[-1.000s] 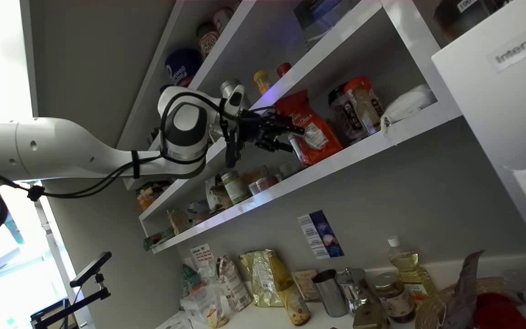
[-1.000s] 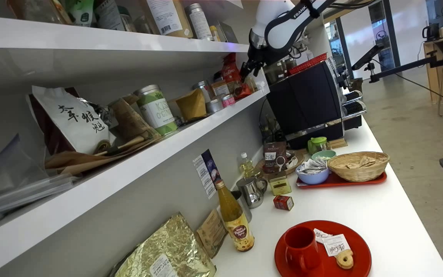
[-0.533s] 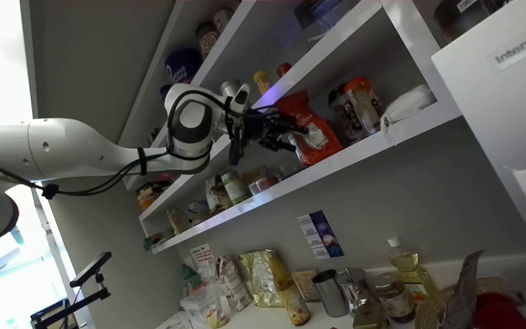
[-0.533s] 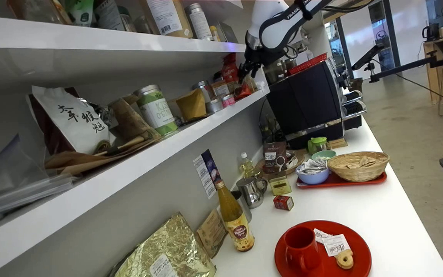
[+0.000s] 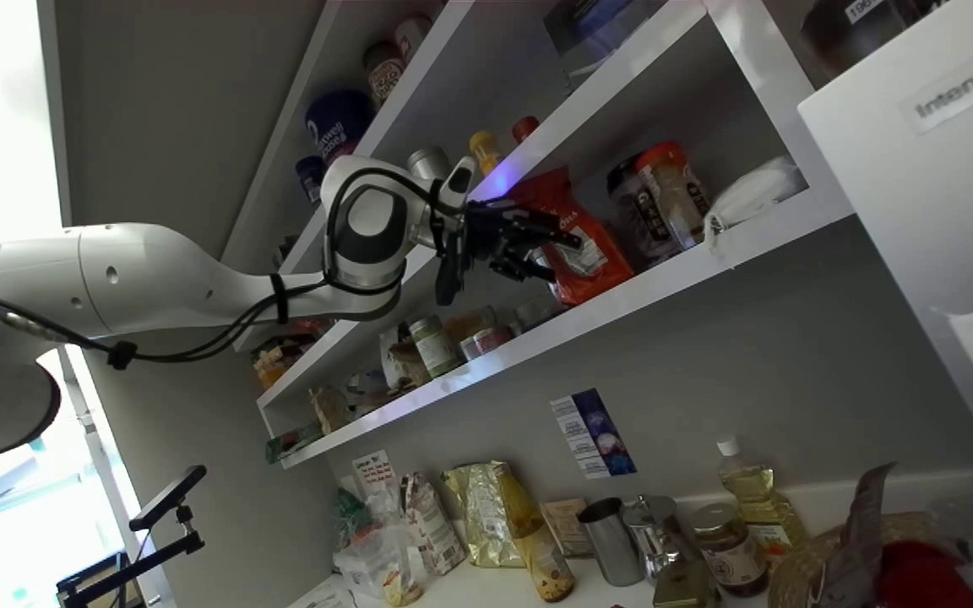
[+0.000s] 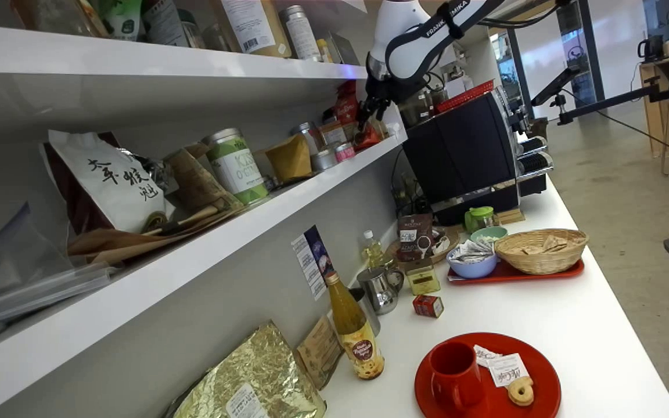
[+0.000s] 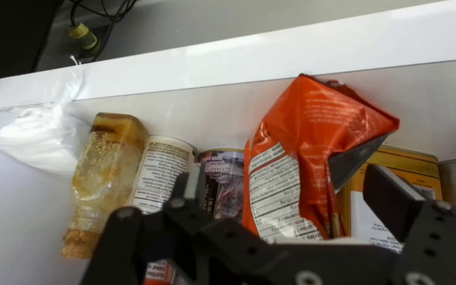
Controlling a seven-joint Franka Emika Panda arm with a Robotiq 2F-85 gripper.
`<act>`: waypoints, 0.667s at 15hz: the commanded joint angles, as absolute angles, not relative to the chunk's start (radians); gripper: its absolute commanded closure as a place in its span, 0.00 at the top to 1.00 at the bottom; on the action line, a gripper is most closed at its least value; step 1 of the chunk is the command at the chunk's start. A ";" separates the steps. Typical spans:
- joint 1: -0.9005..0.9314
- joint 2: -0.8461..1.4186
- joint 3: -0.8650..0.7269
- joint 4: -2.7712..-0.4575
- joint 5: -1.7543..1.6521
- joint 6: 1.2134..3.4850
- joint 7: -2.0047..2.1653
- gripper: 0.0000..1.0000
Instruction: Take the orange packet off of the shelf
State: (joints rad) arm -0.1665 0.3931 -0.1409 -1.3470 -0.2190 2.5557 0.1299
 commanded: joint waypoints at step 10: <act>-0.164 0.412 -0.137 -1.310 -0.218 2.530 0.111 0.14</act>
